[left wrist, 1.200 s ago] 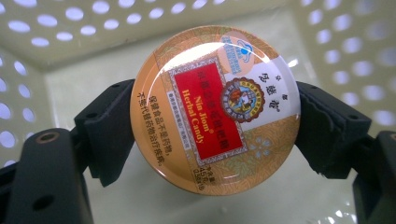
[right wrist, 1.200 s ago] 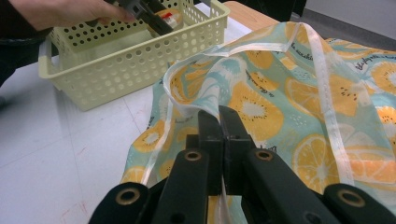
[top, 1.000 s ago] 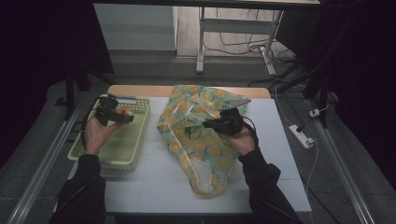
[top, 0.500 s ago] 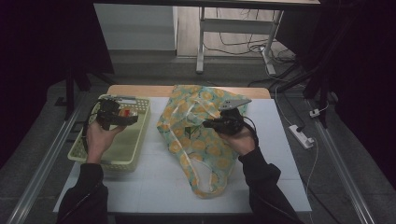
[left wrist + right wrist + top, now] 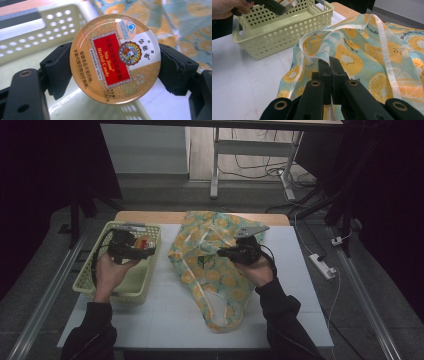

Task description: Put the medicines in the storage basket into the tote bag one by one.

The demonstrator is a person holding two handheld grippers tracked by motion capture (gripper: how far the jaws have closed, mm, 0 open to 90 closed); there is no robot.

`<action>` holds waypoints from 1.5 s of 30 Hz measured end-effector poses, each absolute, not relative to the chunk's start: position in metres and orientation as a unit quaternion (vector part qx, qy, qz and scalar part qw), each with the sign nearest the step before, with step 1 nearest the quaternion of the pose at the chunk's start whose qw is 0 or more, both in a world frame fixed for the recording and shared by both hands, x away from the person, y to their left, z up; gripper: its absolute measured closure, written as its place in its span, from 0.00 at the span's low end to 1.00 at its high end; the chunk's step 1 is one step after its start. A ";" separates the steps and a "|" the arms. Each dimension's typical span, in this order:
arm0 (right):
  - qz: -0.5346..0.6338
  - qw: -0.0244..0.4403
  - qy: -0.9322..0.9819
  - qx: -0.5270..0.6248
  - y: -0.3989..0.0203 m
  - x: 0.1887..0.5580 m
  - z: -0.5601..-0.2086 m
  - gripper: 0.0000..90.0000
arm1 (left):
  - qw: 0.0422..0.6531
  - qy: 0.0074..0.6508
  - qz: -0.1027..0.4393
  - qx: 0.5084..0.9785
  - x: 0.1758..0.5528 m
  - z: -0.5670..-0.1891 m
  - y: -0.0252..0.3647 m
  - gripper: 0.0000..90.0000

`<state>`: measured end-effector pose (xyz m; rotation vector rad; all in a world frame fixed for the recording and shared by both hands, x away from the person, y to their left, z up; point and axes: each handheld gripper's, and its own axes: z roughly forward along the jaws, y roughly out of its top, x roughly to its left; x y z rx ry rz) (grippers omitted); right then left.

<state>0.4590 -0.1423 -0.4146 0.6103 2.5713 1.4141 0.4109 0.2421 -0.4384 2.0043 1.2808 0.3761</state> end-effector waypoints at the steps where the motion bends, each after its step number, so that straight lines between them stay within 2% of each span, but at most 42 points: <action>1: 0.470 0.072 0.856 0.203 -0.142 0.459 -0.415 0.99 | 0.359 0.493 0.146 0.779 0.410 -0.438 0.239 0.23; 15: 0.472 0.074 0.854 0.205 -0.145 0.460 -0.413 0.99 | 0.369 0.437 0.116 0.812 0.397 -0.430 0.197 0.23; 27: 0.475 0.077 0.852 0.207 -0.147 0.460 -0.412 0.99 | 0.363 0.390 0.078 0.843 0.397 -0.439 0.157 0.23; 45: 0.474 0.077 0.853 0.205 -0.146 0.460 -0.413 0.99 | 0.356 0.352 0.063 0.863 0.401 -0.458 0.102 0.23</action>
